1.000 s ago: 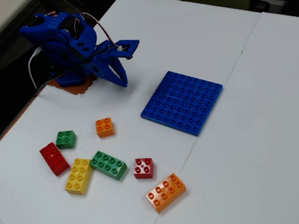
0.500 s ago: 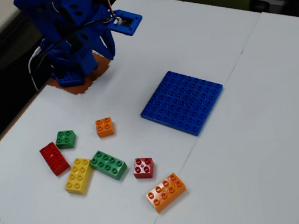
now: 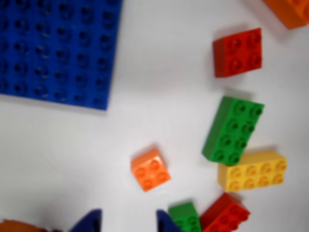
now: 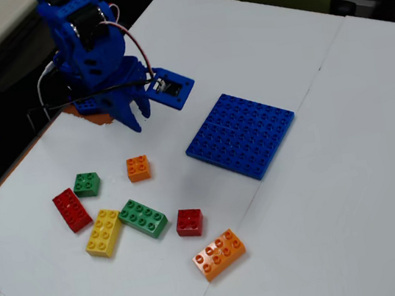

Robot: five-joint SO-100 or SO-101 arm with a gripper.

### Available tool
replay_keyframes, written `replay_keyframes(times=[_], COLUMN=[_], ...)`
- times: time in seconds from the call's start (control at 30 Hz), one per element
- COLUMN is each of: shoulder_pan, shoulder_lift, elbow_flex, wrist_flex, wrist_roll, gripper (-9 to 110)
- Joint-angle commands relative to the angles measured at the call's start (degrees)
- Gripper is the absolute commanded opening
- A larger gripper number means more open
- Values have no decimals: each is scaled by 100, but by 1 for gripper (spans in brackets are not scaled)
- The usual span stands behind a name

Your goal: Pick up the 2x4 green block and go up the 8x8 blue block.

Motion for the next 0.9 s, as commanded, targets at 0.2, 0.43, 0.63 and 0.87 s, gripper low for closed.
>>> replay_keyframes(times=[0.2, 0.43, 0.63, 0.87], shoulder_pan=[853, 1204, 1292, 1459], shoulder_lift=[-1345, -2276, -3032, -3621], elbow_flex=[-1802, -1890, -2171, -2821], wrist_flex=[-396, -1125, -1644, -1688], wrist_roll=[-185, -132, -105, -158], gripper=[26, 28, 29, 29])
